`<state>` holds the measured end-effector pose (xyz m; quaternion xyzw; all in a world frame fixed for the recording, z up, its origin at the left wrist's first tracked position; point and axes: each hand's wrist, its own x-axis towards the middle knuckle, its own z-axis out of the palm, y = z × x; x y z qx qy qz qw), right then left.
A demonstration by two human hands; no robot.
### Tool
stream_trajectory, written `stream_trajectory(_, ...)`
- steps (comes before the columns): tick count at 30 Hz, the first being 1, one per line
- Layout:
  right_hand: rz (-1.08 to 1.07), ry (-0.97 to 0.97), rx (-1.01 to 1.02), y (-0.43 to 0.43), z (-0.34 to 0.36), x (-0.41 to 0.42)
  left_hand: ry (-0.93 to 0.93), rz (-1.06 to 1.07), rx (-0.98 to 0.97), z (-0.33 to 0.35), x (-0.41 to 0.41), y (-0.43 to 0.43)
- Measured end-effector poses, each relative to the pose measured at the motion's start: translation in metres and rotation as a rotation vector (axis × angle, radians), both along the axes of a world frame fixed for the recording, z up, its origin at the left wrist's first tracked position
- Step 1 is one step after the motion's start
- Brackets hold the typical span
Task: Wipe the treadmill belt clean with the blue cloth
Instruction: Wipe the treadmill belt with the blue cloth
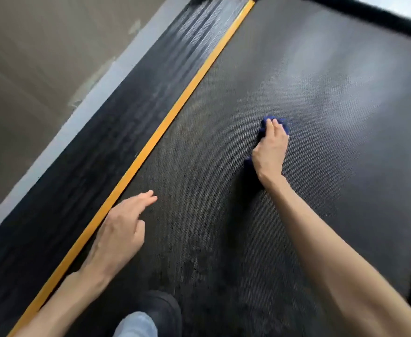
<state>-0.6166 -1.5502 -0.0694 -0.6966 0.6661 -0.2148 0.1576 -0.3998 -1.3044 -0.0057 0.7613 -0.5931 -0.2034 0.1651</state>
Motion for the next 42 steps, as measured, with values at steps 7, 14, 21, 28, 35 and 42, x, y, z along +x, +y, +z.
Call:
stream_trajectory(7,1.376,0.079,0.024,0.131,-0.018,0.119,-0.023,0.019,0.182,-0.013,0.024,0.026)
stream_trajectory(14,0.715,0.160,-0.059,-0.023,-0.006,0.085,-0.009,0.055,0.419,-0.006,0.014,0.030)
stream_trajectory(21,0.778,-0.029,-0.051,0.089,-0.007,0.120,0.012,0.086,0.382,-0.009,0.003,0.047)
stream_trajectory(28,1.410,0.175,-0.079,0.149,-0.005,0.067,-0.053,0.200,0.367,-0.003,0.001,0.038)
stream_trajectory(35,0.392,0.060,-0.029,0.048,-0.001,0.065,-0.056,0.192,0.364,-0.003,-0.004,0.040)
stream_trajectory(42,1.216,0.159,-0.138,0.199,-0.014,0.060,-0.073,0.229,0.370,-0.003,0.008,0.038)
